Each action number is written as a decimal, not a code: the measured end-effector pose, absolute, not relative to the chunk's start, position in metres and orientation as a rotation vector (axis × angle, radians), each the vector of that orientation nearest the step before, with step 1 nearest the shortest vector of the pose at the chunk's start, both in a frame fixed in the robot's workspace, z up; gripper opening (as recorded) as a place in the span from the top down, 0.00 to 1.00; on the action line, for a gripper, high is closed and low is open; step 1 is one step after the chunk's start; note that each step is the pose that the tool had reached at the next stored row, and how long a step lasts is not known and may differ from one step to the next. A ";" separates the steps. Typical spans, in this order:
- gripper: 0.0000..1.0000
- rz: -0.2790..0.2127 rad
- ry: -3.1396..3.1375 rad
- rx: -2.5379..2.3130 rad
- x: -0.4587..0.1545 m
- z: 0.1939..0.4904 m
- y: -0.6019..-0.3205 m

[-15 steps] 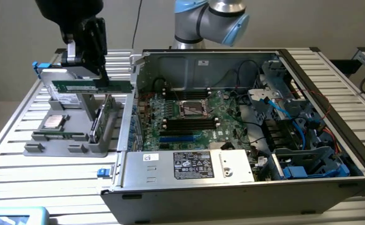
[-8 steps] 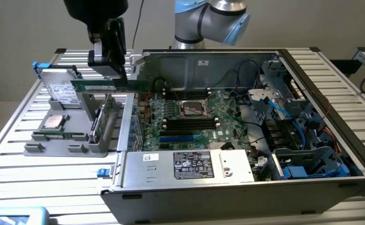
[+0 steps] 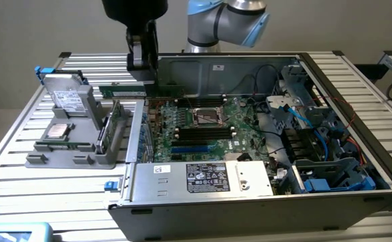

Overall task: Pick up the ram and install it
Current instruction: 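Pick up the ram and move it above insertion slot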

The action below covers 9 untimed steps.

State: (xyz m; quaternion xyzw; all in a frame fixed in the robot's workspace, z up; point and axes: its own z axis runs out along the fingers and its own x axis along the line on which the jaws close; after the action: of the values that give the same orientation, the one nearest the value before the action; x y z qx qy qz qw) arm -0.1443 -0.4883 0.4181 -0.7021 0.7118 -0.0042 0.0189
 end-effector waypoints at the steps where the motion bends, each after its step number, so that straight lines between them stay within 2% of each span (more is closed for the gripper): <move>1: 0.87 -0.013 2.208 -2.181 -0.139 0.418 -0.488; 9: 0.87 -0.006 2.201 -2.194 -0.103 0.418 -0.488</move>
State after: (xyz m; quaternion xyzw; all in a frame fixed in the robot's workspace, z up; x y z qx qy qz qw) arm -0.1033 -0.4883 0.4175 -0.7059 0.7081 -0.0020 0.0168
